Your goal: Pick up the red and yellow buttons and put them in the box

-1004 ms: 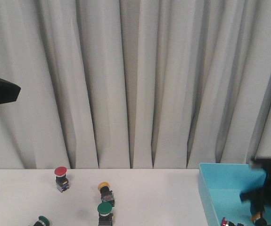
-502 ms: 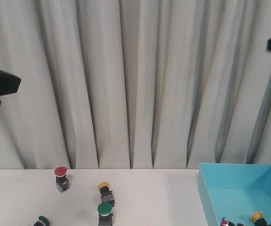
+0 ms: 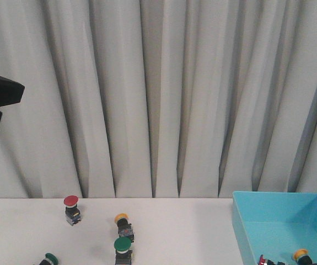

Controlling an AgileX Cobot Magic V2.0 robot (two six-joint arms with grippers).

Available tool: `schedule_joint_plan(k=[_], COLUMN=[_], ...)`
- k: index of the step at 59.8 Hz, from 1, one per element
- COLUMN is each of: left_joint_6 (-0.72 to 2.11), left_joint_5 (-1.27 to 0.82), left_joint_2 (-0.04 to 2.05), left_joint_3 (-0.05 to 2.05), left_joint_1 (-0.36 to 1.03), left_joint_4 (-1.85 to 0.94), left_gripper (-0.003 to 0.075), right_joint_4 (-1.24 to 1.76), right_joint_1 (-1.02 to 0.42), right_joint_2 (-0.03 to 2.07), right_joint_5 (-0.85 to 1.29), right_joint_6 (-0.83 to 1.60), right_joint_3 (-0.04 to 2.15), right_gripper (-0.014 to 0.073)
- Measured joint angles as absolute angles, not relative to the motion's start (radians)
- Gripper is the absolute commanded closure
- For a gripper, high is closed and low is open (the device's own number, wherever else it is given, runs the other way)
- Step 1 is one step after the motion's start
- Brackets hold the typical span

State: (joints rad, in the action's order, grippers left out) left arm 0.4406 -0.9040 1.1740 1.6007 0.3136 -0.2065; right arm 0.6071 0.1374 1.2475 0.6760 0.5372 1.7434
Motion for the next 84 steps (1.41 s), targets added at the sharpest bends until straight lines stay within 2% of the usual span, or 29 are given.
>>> schedule_joint_plan(k=[23,29,38,52,61,72,84], left_joint_6=[0.441,0.441,0.415,0.340,0.216,0.159,0.155], left_joint_5=[-0.901,-0.872,-0.739,-0.210,-0.038,-0.095,-0.132], left_joint_2=[1.174,1.151,0.951,0.491,0.261,0.020,-0.012], left_joint_3=[1.600,1.542,1.260,0.523,0.169,-0.018,-0.027], left_joint_1=[0.314,0.314,0.314,0.287,0.205,0.047,-0.097], left_joint_4=[-0.204,-0.151,-0.080,-0.076,-0.076,-0.076,-0.076], left_gripper=[0.0726,0.0726,0.0726,0.0726,0.0726,0.0726,0.0726], right_joint_4=[0.607,0.607,0.607,0.607,0.607,0.607,0.607], right_joint_1=[0.137,0.137,0.137,0.137,0.137,0.137,0.137], right_joint_2=[1.247,1.247,1.247,1.247,1.247,1.247,1.247], right_joint_5=[0.676,0.676,0.676,0.676,0.676,0.676,0.676], right_joint_6=[0.537,0.537,0.537,0.537,0.537,0.537,0.537], right_joint_3=[1.743,1.743,1.743,1.743,1.743,1.743,1.743], right_gripper=[0.0599,0.0599,0.0599,0.0599,0.0599,0.0599,0.0599])
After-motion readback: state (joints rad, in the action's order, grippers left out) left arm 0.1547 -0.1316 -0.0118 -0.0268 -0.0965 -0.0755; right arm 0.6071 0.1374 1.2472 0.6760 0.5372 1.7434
